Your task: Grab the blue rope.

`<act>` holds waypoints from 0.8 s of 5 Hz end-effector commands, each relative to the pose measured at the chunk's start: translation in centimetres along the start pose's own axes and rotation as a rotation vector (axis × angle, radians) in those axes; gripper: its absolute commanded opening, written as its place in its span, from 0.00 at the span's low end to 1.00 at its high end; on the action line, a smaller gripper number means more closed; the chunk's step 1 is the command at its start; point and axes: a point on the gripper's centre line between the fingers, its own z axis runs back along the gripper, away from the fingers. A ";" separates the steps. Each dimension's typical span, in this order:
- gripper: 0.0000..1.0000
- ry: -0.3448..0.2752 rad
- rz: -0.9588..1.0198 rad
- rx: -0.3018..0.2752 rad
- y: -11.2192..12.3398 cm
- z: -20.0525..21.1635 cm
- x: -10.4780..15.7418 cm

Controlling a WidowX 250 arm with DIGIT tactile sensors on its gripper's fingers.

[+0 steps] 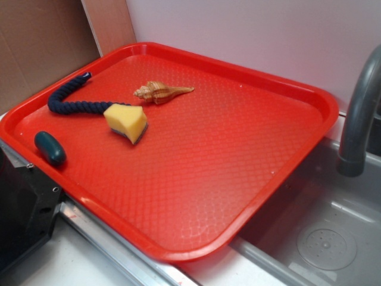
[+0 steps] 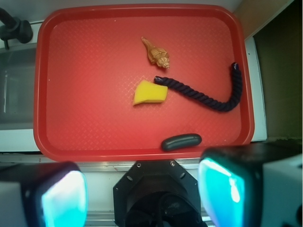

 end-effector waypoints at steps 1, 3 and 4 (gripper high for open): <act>1.00 0.000 0.000 0.000 0.0 0.0 0.0; 1.00 0.063 -0.507 0.019 7.7 -10.3 4.1; 1.00 0.039 -0.612 0.034 9.1 -15.3 5.2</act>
